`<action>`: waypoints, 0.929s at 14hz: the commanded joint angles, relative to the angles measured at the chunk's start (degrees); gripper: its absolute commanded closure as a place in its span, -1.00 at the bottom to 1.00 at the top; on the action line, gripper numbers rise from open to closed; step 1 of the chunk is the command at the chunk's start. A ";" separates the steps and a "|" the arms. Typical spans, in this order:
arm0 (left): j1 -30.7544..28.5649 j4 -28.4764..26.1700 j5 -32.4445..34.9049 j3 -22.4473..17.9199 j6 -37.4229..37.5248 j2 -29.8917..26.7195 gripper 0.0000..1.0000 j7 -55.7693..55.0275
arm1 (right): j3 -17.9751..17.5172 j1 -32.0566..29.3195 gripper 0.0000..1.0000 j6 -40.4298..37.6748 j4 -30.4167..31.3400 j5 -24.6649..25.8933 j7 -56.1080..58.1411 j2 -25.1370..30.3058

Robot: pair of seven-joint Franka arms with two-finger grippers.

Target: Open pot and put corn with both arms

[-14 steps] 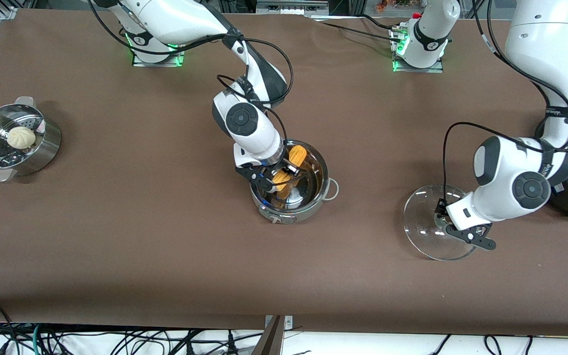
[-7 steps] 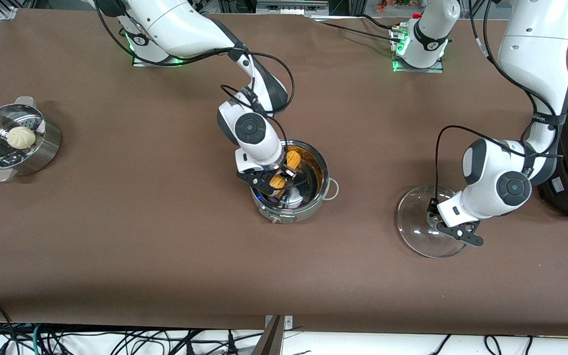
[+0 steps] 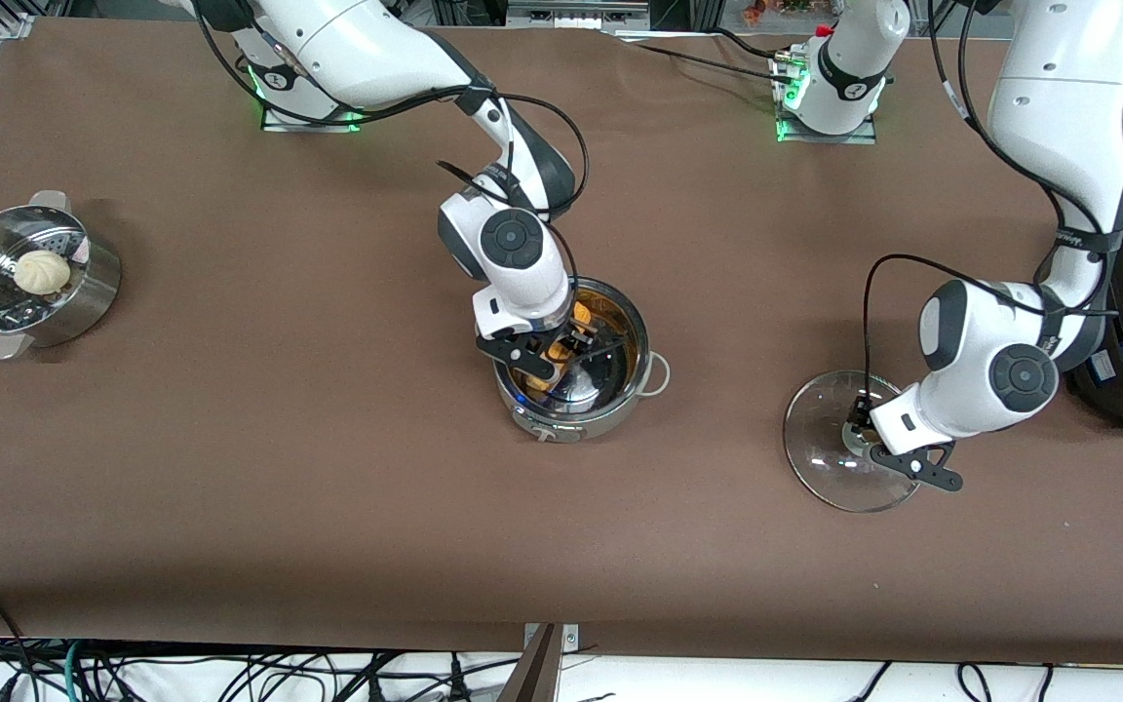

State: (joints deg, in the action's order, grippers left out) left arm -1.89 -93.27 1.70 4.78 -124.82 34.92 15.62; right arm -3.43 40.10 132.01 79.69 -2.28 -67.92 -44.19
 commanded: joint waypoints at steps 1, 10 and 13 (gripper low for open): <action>-0.14 4.31 -6.95 0.41 15.08 -8.00 -1.00 -1.63 | 0.44 -0.11 -1.00 -2.01 0.11 0.61 0.06 4.36; 2.07 11.28 -2.40 -0.12 41.03 -28.04 -1.00 -19.84 | 10.61 -0.90 -1.00 -25.72 0.20 2.28 19.78 18.68; 1.53 9.70 -2.31 -0.82 52.71 -31.75 -1.00 -20.89 | 19.05 -0.90 -1.00 -38.38 0.20 2.28 38.94 23.25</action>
State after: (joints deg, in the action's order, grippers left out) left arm -0.12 -80.86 -1.57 3.89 -77.58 5.78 -4.11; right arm 11.59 39.18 99.57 78.70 -0.43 -39.33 -24.67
